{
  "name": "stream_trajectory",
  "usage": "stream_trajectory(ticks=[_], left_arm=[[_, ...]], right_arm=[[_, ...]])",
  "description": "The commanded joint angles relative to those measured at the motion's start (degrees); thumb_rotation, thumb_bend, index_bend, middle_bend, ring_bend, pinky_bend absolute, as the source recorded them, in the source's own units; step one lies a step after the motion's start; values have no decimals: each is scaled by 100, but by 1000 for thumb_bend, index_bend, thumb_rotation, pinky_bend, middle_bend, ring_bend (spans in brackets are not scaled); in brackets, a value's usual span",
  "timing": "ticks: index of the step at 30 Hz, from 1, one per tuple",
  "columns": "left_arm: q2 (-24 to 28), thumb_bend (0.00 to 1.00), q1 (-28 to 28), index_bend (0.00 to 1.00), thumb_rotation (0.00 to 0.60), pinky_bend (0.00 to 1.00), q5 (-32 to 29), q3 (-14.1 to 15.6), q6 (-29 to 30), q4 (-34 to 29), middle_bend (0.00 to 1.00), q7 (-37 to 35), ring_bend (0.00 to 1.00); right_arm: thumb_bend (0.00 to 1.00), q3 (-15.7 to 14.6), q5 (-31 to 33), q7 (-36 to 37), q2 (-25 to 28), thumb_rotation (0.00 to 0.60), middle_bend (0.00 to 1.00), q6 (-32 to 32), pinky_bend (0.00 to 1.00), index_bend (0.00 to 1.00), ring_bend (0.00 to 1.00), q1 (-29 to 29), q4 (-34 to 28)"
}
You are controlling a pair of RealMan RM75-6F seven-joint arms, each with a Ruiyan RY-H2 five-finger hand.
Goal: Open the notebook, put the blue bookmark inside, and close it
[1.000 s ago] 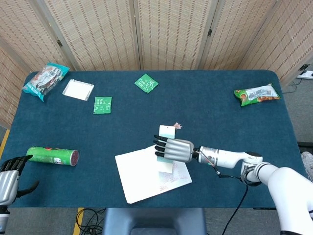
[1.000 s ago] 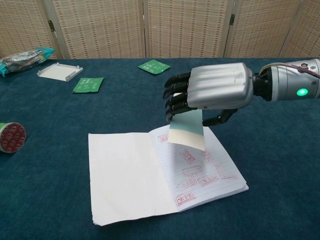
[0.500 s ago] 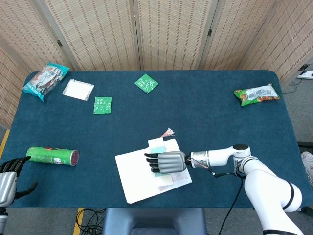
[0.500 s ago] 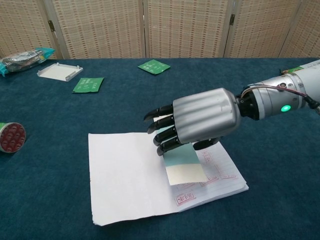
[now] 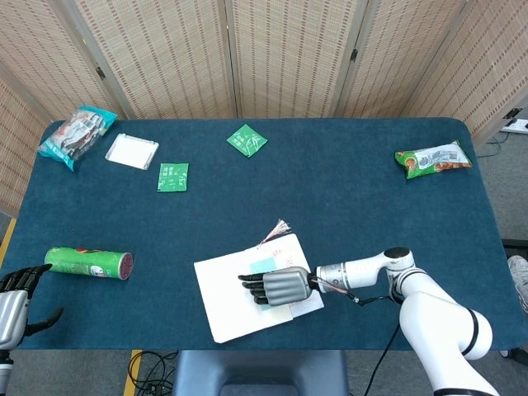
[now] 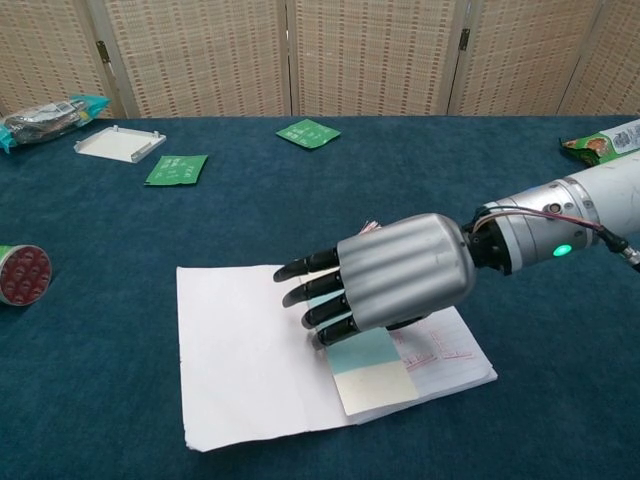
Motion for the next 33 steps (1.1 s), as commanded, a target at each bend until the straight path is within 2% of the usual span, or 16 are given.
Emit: stream_trajectory(ticks=[1, 7, 11, 22, 33], left_arm=[[1, 253, 6, 195, 600, 181, 1, 1, 4, 7, 237, -10, 180], [-14, 254, 6, 194, 600, 181, -4, 4, -17, 23, 237, -16, 180], [-17, 253, 3, 194, 600, 181, -3, -1, -20, 22, 237, -14, 180], [-20, 253, 6, 194, 600, 181, 3, -3, -19, 25, 237, -2, 180], [-19, 253, 9, 193, 600, 181, 12, -4, -16, 18, 237, 2, 180]], right_arm=[[227, -19, 38, -16, 4, 600, 249, -23, 0, 446, 91, -9, 6], [211, -49, 109, -86, 11, 600, 222, -15, 0, 441, 69, -29, 32], [207, -38, 167, -110, 11, 600, 193, 16, 0, 339, 46, -35, 37], [204, -122, 177, -186, 2, 600, 177, 145, 0, 299, 39, -53, 35], [197, -147, 233, -245, 40, 600, 141, 148, 0, 189, 15, -61, -29]])
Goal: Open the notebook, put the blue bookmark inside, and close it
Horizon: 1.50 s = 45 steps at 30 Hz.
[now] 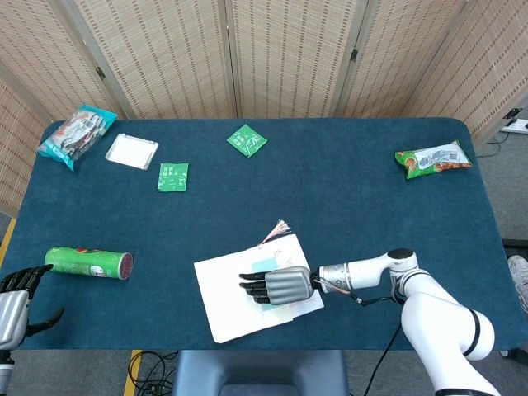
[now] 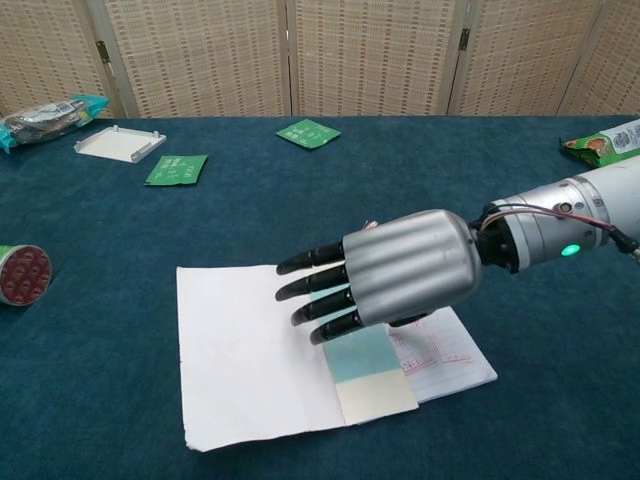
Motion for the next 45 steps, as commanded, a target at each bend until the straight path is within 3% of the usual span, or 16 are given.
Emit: stream_trajectory(ticks=[1, 10, 19, 28, 36, 45], left_arm=[[1, 253, -2, 193, 600, 181, 6, 0, 0, -3, 237, 2, 180], [-1, 253, -11, 193, 600, 181, 12, -5, -9, -16, 237, 19, 180], [12, 253, -52, 193, 600, 181, 23, -41, -19, -33, 237, 53, 180], [16, 253, -113, 193, 600, 181, 50, -64, -56, -77, 237, 103, 180], [20, 253, -162, 193, 600, 181, 90, -66, -83, -150, 237, 170, 180], [27, 253, -195, 193, 600, 181, 111, -50, -113, -221, 237, 241, 180]], right_arm=[[194, -8, 10, -15, 14, 600, 137, -19, 0, 183, 13, -2, -9], [190, 60, 153, -31, 61, 600, 129, -2, 0, 182, 8, -82, -40], [190, 483, 699, 6, 271, 600, 130, 110, 0, 182, 8, -316, -357], [175, 841, 1251, -372, 876, 600, 194, 50, 0, 182, 15, -712, -1827], [20, 876, 1501, -819, 1342, 600, 180, -238, 0, 182, 15, -1075, -3292], [0, 923, 1702, -758, 1430, 600, 127, -533, 0, 181, 0, -1374, -4047]])
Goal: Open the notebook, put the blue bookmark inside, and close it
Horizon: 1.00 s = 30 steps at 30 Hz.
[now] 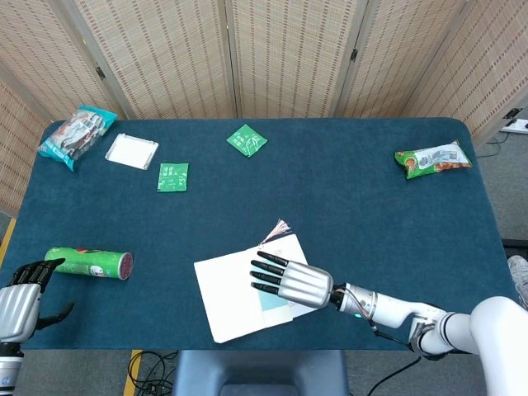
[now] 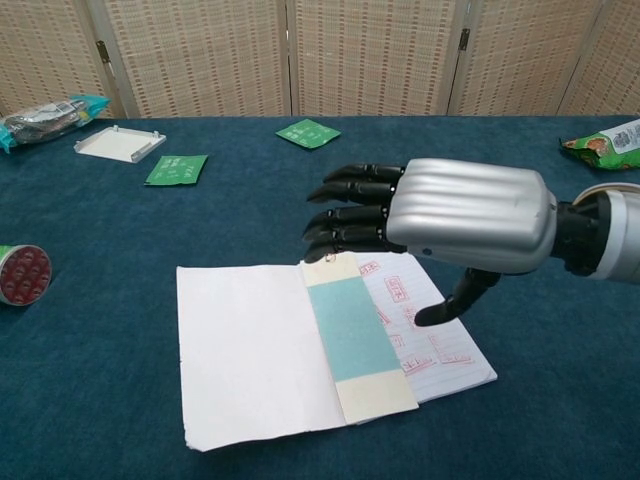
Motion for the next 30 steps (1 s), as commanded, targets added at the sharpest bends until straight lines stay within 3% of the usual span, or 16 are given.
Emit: stream_trajectory(ticks=[1, 15, 21, 30], left_arm=[[2, 253, -4, 193, 600, 181, -7, 3, -6, -10, 237, 11, 180], [-38, 253, -27, 193, 600, 181, 4, 33, -34, -46, 237, 55, 180], [-52, 253, -23, 193, 600, 181, 19, 53, -31, -37, 237, 38, 180], [-44, 253, 7, 193, 600, 181, 15, 63, 10, -3, 237, -23, 180]], right_arm=[[0, 39, 133, 119, 35, 600, 123, -129, 0, 181, 0, -120, -205], [0, -71, 178, 321, 139, 600, 19, -617, 0, 63, 0, -401, -960], [0, -103, 173, 296, -35, 600, 0, -843, 0, 1, 0, -513, -931], [0, -10, 186, 242, -285, 600, 0, -1099, 0, 0, 0, -577, -662]])
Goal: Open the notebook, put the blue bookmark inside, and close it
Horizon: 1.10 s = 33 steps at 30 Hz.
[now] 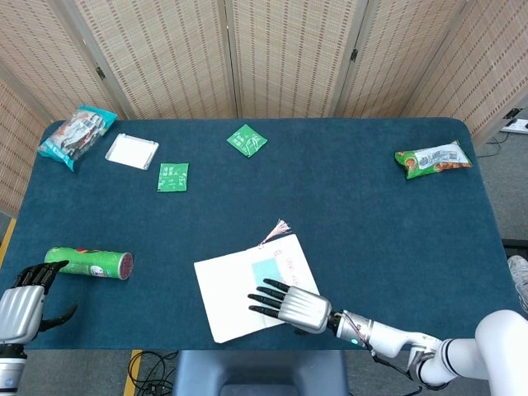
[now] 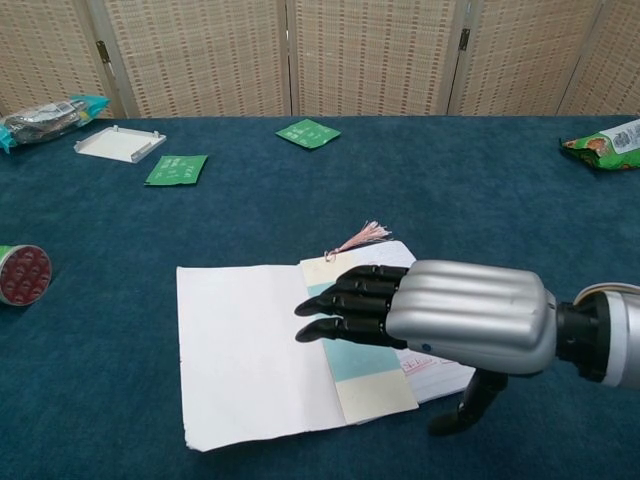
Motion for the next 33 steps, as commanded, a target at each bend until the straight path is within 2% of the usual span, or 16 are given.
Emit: stream_trajectory(ticks=[1, 18, 33], left_arm=[[5, 253, 8, 193, 600, 181, -5, 3, 6, 7, 237, -9, 180], [8, 253, 34, 193, 600, 181, -30, 15, 18, 43, 237, -36, 180], [-1, 253, 56, 193, 600, 181, -51, 17, 25, 92, 237, -79, 180]], right_arm=[[0, 44, 15, -8, -75, 600, 0, -74, 0, 0, 0, -13, 91], [0, 253, 19, -62, -462, 600, 0, -369, 0, 0, 0, 35, 474], [0, 360, 55, -92, -553, 600, 0, -458, 0, 0, 0, 78, 705]])
